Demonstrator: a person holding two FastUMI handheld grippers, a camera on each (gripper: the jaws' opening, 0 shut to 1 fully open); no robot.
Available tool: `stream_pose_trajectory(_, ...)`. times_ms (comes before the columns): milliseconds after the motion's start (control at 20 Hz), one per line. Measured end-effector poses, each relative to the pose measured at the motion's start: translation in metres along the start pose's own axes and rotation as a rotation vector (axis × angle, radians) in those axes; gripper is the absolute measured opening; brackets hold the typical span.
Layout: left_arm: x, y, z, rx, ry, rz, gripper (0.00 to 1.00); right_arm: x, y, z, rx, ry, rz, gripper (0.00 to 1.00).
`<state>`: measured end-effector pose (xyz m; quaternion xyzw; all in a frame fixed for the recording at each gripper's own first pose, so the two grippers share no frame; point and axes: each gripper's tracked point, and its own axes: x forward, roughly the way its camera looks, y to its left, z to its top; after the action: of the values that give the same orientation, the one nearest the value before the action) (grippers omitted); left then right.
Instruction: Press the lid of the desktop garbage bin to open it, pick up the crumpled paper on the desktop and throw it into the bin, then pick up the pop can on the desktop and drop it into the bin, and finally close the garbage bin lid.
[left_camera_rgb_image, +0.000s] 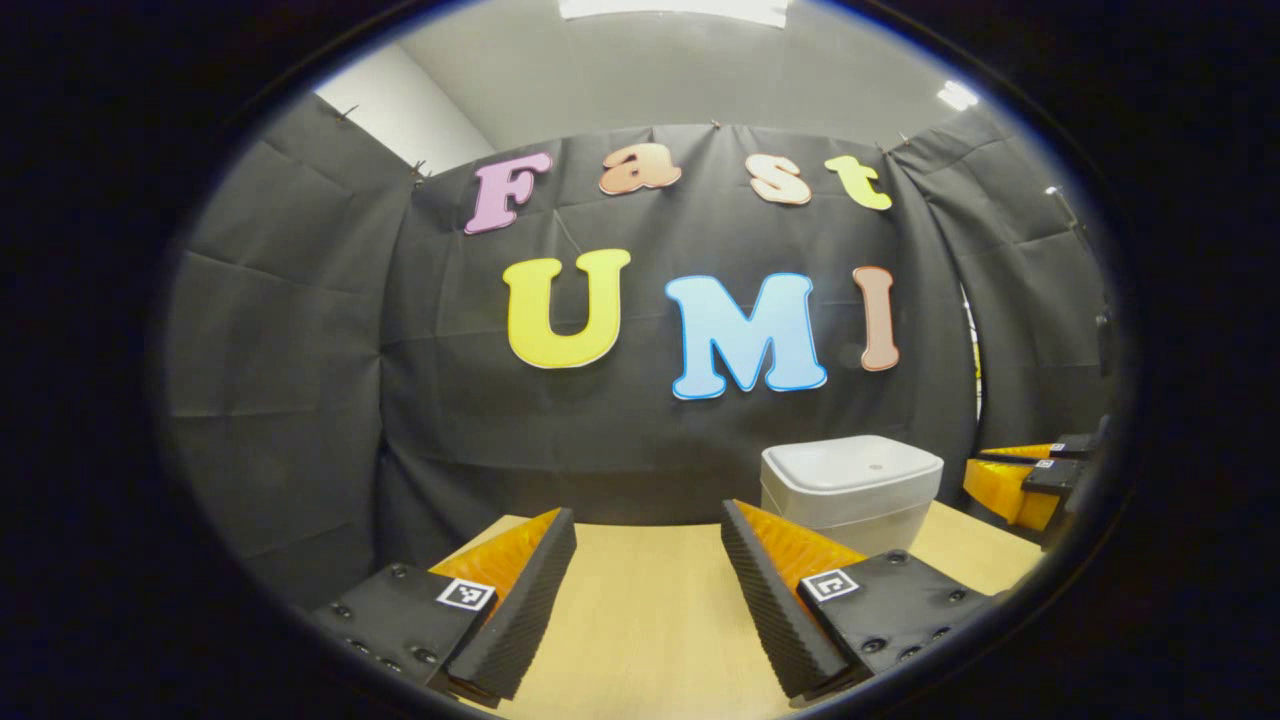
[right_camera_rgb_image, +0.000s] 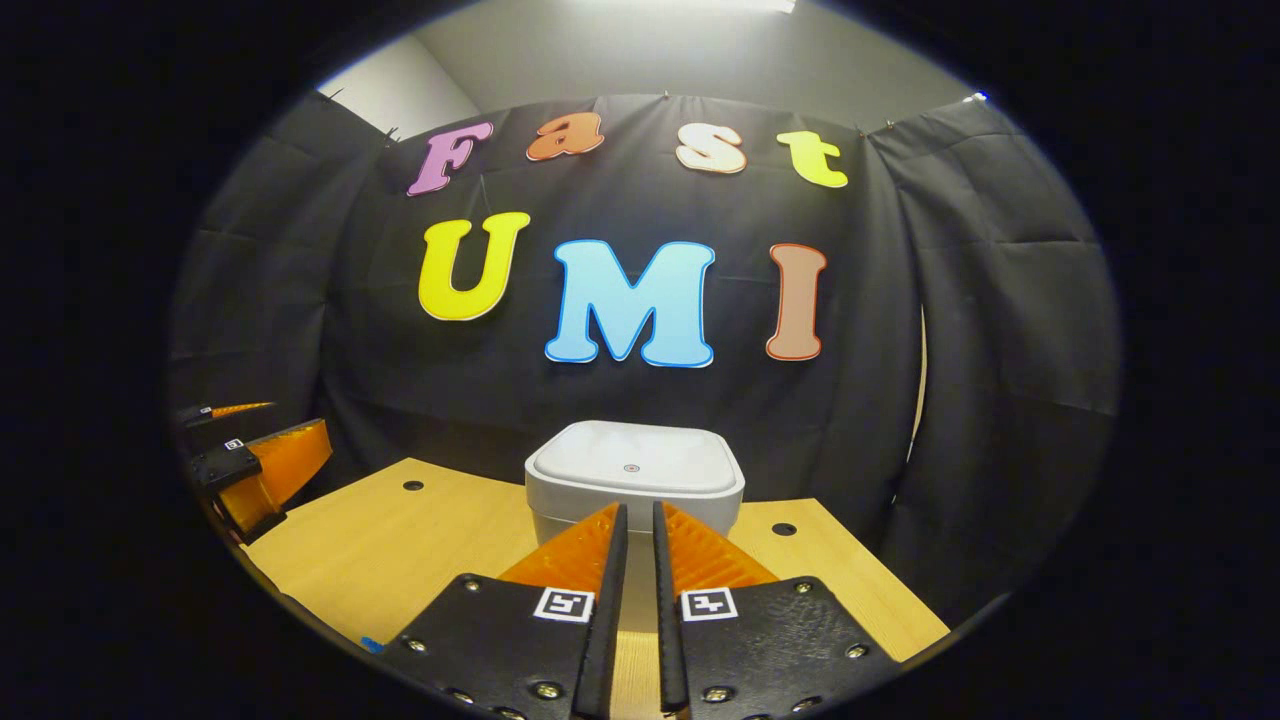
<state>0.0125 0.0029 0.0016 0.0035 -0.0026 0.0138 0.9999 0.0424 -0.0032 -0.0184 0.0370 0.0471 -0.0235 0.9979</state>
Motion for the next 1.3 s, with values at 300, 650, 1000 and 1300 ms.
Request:
stream_pose_trajectory(300, 0.002, -0.001, -0.002, -0.005, 0.007, -0.001, 1.0, 0.017, 0.007, 0.001, 0.046, -0.005, 0.062, 0.0)
stream_pose_trajectory(650, 0.002, 0.003, -0.003, -0.006, 0.011, 0.012, 1.0, 0.049, 0.007, 0.002, 0.053, 0.009, 0.094, 0.0)
stream_pose_trajectory(1000, -0.001, 0.003, -0.004, -0.023, 0.014, 0.028, 1.0, 0.093, 0.005, 0.017, -0.003, -0.041, 0.077, 0.0)
stream_pose_trajectory(1300, -0.004, 0.006, -0.005, -0.025, 0.017, 0.05, 1.0, 0.129, 0.003, 0.0, 0.019, 0.012, 0.084, 0.0)
